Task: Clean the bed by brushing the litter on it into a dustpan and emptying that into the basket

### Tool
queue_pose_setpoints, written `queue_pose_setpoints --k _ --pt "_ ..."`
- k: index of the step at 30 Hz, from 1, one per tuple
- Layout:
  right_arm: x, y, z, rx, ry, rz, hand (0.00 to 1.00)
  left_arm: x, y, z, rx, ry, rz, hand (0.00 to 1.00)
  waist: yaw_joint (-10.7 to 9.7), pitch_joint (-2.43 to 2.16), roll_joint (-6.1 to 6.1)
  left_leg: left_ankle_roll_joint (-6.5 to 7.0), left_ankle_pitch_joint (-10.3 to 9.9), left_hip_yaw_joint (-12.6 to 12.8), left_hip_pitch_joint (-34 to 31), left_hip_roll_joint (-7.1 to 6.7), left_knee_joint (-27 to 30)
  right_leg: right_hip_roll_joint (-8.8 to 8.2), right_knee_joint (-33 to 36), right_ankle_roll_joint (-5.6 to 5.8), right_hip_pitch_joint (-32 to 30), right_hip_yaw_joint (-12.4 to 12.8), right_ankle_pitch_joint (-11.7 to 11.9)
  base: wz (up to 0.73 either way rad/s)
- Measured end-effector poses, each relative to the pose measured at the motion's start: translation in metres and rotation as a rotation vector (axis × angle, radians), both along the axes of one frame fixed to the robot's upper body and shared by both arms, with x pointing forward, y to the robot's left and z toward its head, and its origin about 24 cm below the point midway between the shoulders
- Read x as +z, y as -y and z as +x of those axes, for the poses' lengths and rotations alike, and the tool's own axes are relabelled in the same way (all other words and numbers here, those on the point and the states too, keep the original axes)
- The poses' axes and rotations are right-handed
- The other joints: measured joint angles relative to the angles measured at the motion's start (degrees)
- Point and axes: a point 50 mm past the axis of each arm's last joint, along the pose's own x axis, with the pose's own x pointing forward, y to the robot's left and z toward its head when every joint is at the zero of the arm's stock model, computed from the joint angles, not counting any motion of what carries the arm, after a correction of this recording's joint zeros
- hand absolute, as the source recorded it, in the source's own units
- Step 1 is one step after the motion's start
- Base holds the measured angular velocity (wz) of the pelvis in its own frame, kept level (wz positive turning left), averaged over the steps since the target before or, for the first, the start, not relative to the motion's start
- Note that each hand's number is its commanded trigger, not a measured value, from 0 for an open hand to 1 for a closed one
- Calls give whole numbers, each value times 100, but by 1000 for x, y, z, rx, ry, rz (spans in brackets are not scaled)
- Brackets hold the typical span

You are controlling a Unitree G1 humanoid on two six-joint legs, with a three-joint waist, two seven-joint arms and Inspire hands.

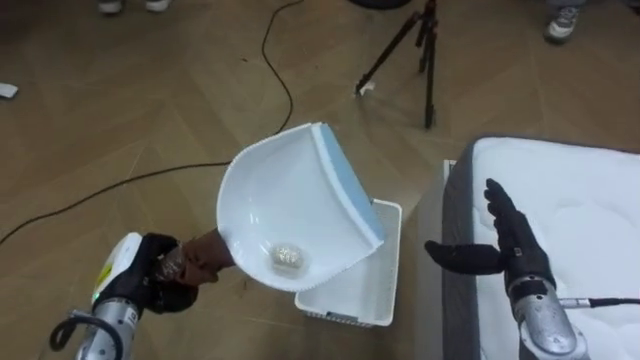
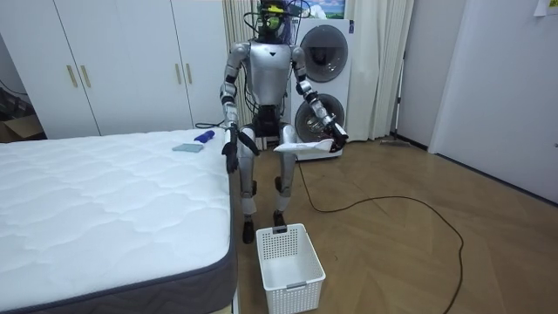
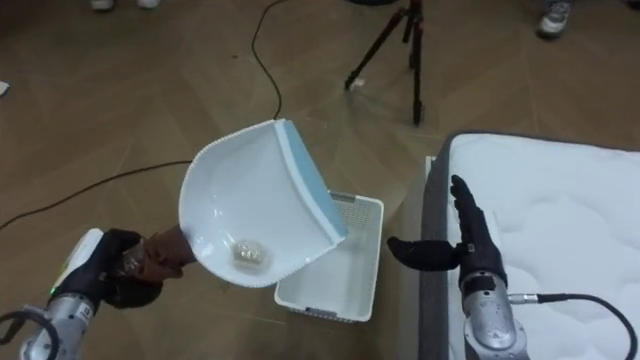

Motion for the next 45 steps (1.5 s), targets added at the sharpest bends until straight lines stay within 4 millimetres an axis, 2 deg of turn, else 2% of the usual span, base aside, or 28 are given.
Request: queue_pose_setpoints --k 2,4,5,8,10,12,13,15,17,20,24,26,28,31,32,36,38,42,44,45 --pt "2 -1 3 24 6 2 0 1 -8 8 -2 -21 33 100 -117 30 55 -1 0 21 -6 -11 -8 -15 56 -6 -55 23 -36 -5" --pt "1 -2 3 46 -3 -8 0 2 -18 12 9 -43 57 100 -127 39 72 1 -1 137 -4 -19 16 -72 259 -22 -171 51 -109 -20" --pt "2 -1 3 54 -4 -23 0 3 -22 15 20 -53 68 100 -150 69 133 4 -15 170 -24 -25 41 -87 348 -21 -234 64 -125 -17" --pt "4 10 2 80 -16 -66 0 6 -33 23 45 -72 98 100 -237 98 295 11 -39 264 -235 -45 142 -111 586 -24 -544 223 -193 -13" --pt "4 14 2 101 -32 -84 0 6 -42 23 49 -106 137 100 -305 88 387 -3 -27 309 -346 -55 142 -134 667 -41 -713 296 -205 -15" --pt "-1 18 -1 103 -63 -94 0 4 -49 20 37 -152 175 100 -344 81 423 -14 -14 445 -357 -62 95 -162 820 -64 -862 406 -248 -23" --pt "-5 20 -4 104 -84 -106 0 3 -53 17 32 -184 186 100 -428 68 475 -27 -4 457 -405 -97 90 -187 920 -70 -961 456 -296 -5" --pt "-6 22 -5 114 -99 -127 0 3 -57 15 22 -214 202 100 -565 66 599 -46 19 476 -555 -115 110 -214 1025 -94 -1147 486 -325 2" --pt "-5 25 -5 135 -106 -174 0 1 -61 18 14 -267 212 100 -757 71 809 -61 79 477 -694 -160 84 -271 1121 -112 -1331 483 -358 8" --pt "-1 30 -4 159 -90 -222 0 6 -65 25 -19 -300 247 100 -886 79 1044 -87 177 548 -812 -198 -42 -313 1155 -136 -1526 529 -372 2" --pt "7 29 -2 200 -46 -255 0 19 -77 33 -29 -311 302 100 -965 80 1200 -94 225 776 -864 -223 -134 -392 1343 -162 -1755 671 -484 -5" --pt "8 27 -1 216 -26 -265 0 25 -85 34 -37 -327 344 100 -1070 87 1395 -104 229 830 -838 -205 -185 -375 1359 -166 -1763 733 -512 -2" --pt "7 27 -4 219 -25 -273 0 29 -91 34 -41 -339 378 100 -1102 109 1489 -105 231 965 -739 -204 -256 -385 1439 -167 -1762 826 -546 -17" --pt "9 24 -3 237 -6 -278 0 39 -106 31 -13 -358 434 100 -1194 111 1548 -104 231 1180 -631 -251 -388 -432 1614 -157 -1849 1003 -672 -14" --pt "13 22 0 243 15 -280 0 43 -111 31 5 -364 448 100 -1229 131 1634 -106 230 1218 -637 -251 -393 -447 1624 -168 -1875 1003 -695 -5" --pt "18 19 2 257 42 -288 0 56 -121 37 21 -375 503 100 -1289 139 1764 -118 235 1354 -647 -273 -459 -485 1754 -186 -2007 1111 -768 -4" --pt "21 17 1 275 51 -290 0 65 -127 40 29 -378 538 100 -1371 165 1830 -133 245 1398 -633 -277 -503 -487 1795 -198 -2049 1124 -800 -4" --pt "23 15 1 291 60 -283 0 76 -129 48 33 -369 576 100 -1381 164 1844 -145 253 1543 -654 -260 -485 -486 1887 -238 -2153 1196 -825 -7" --pt "24 14 1 294 65 -277 0 83 -128 55 27 -360 599 100 -1394 168 1838 -141 253 1874 -676 -153 -427 -494 1923 -252 -2192 1224 -857 5" --pt "24 13 1 295 66 -276 0 84 -127 57 28 -357 603 100 -1390 169 1835 -141 253 1941 -692 -124 -405 -493 1929 -259 -2205 1224 -861 3"
